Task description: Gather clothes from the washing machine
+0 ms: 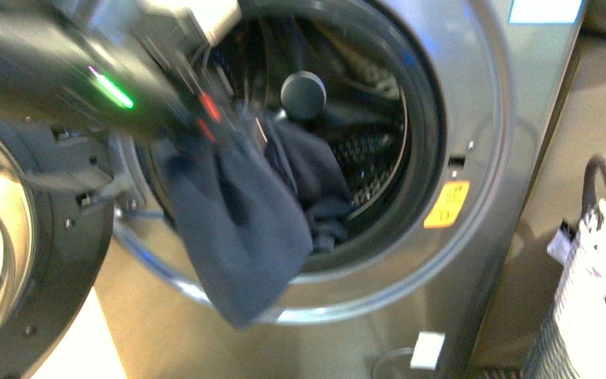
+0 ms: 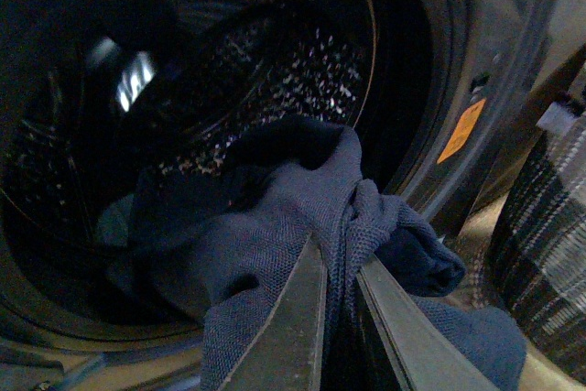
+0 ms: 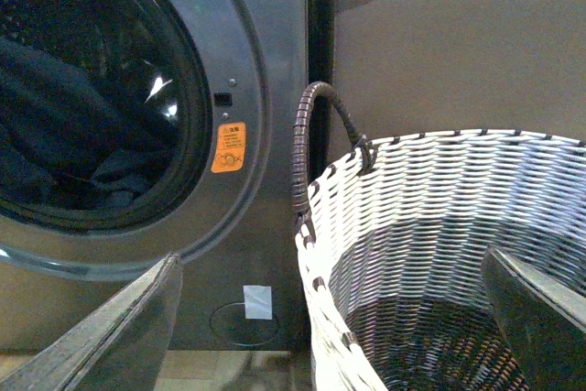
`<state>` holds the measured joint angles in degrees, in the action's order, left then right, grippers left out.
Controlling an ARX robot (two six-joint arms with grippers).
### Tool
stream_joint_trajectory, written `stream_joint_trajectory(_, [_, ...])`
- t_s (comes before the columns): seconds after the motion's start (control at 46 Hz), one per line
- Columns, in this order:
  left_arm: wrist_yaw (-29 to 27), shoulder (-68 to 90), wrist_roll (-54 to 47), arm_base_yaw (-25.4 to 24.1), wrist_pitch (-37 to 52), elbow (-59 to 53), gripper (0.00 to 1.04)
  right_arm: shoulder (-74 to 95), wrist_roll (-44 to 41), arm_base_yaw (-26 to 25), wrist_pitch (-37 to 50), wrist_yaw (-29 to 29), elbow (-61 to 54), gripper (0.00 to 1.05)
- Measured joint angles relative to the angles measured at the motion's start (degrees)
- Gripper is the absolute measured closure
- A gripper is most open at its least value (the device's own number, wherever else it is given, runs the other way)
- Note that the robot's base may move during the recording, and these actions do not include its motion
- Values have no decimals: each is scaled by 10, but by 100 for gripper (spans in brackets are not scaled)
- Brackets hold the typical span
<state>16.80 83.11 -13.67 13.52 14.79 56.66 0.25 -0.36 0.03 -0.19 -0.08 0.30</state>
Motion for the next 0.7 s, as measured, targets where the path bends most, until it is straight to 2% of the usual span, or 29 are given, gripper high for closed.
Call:
stream_joint_trajectory(0.196, [30, -56, 7, -10, -69, 51, 98, 0, 0, 0, 0, 0, 0, 7])
stream_joint_trajectory(0.348, [34, -46, 30, -3, -122, 176, 98, 0, 0, 0, 0, 0, 0, 7])
stream_joint_trajectory(0.479, [18, 1, 53, 36, -178, 340, 98, 0, 0, 0, 0, 0, 0, 7])
stream_joint_trajectory(0.566, [-4, 45, 64, 81, -216, 451, 98, 0, 0, 0, 0, 0, 0, 7])
stream_joint_trajectory(0.696, [-16, 73, 67, 127, -238, 526, 98, 0, 0, 0, 0, 0, 0, 7])
